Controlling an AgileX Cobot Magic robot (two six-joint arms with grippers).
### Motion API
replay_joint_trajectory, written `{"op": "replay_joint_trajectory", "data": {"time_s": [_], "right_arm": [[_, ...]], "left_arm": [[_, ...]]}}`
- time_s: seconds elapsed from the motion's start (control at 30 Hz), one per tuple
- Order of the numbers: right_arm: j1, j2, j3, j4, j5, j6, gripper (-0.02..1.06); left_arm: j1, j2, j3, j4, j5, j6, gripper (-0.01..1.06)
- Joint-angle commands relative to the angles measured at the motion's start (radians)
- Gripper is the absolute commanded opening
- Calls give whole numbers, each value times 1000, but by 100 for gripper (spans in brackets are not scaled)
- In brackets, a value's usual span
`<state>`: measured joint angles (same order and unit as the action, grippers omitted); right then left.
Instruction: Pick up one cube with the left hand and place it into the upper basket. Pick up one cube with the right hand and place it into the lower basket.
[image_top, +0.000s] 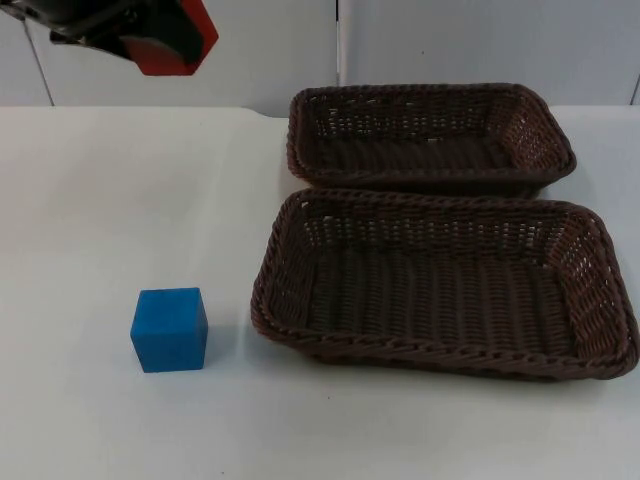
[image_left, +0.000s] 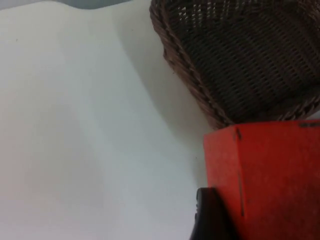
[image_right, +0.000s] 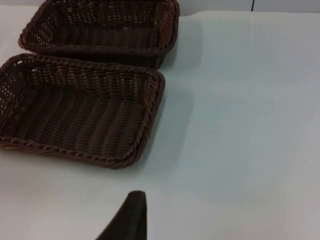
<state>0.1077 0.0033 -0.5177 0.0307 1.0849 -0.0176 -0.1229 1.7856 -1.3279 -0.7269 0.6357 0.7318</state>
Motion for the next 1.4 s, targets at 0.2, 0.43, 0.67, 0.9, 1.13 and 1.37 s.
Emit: {"op": "replay_joint_trajectory", "data": {"time_s": [0.2, 0.43, 0.67, 0.9, 1.13, 1.37], "right_arm": [[-7, -3, 3, -2, -7, 1, 105], [-7, -3, 3, -2, -7, 1, 105], [-7, -3, 3, -2, -7, 1, 105], [-7, -3, 3, -2, -7, 1, 105], [-7, -3, 3, -2, -7, 1, 105], [-7, -3, 3, -2, -7, 1, 105]], "left_arm": [[-62, 31, -48, -19, -72, -8, 0], [-77, 162, -235, -32, 30, -29, 0], [-141, 299, -398, -27, 53, -31, 0], [-201, 415, -537, -25, 55, -31, 0], [-238, 522, -663, -25, 47, -34, 0], [-240, 575, -718, -25, 6, -41, 0]]}}
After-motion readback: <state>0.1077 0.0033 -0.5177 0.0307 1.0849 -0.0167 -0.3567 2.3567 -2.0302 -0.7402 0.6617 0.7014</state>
